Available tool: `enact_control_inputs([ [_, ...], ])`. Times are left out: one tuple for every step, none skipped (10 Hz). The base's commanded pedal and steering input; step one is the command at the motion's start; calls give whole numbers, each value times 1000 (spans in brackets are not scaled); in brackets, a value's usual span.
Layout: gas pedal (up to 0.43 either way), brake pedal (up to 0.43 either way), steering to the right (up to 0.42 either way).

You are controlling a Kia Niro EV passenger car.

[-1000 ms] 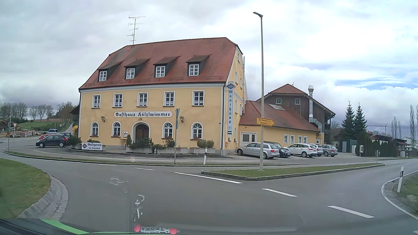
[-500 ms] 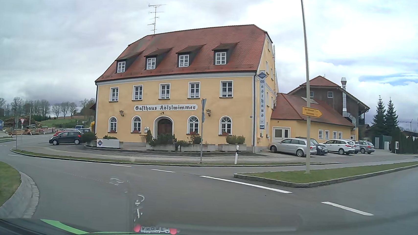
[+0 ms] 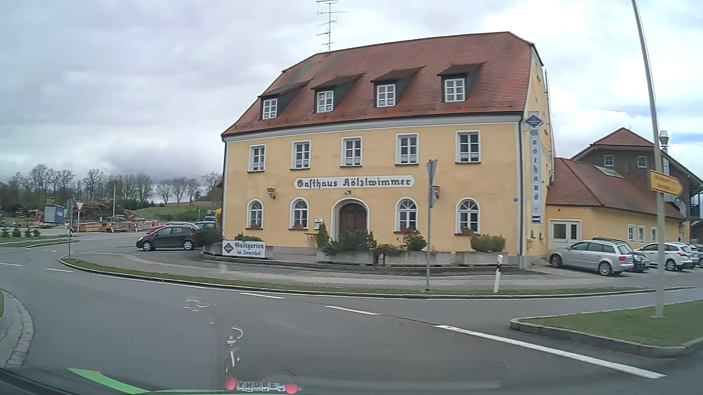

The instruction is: Follow the waypoints while adhering to traffic rules and regulations

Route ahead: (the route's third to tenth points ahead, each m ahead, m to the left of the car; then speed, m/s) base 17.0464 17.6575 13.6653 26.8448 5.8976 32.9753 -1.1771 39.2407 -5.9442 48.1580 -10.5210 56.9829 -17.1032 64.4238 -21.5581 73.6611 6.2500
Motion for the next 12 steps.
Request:
enact_control_inputs([
  [87, 0, -268],
  [87, 0, -276],
  [87, 0, -280],
  [87, 0, -282],
  [79, 0, -285],
  [79, 0, -288],
  [79, 0, -291],
  [79, 0, -294],
  [79, 0, -297],
  [79, 0, -302],
  [79, 0, -304],
  [79, 0, -305],
])
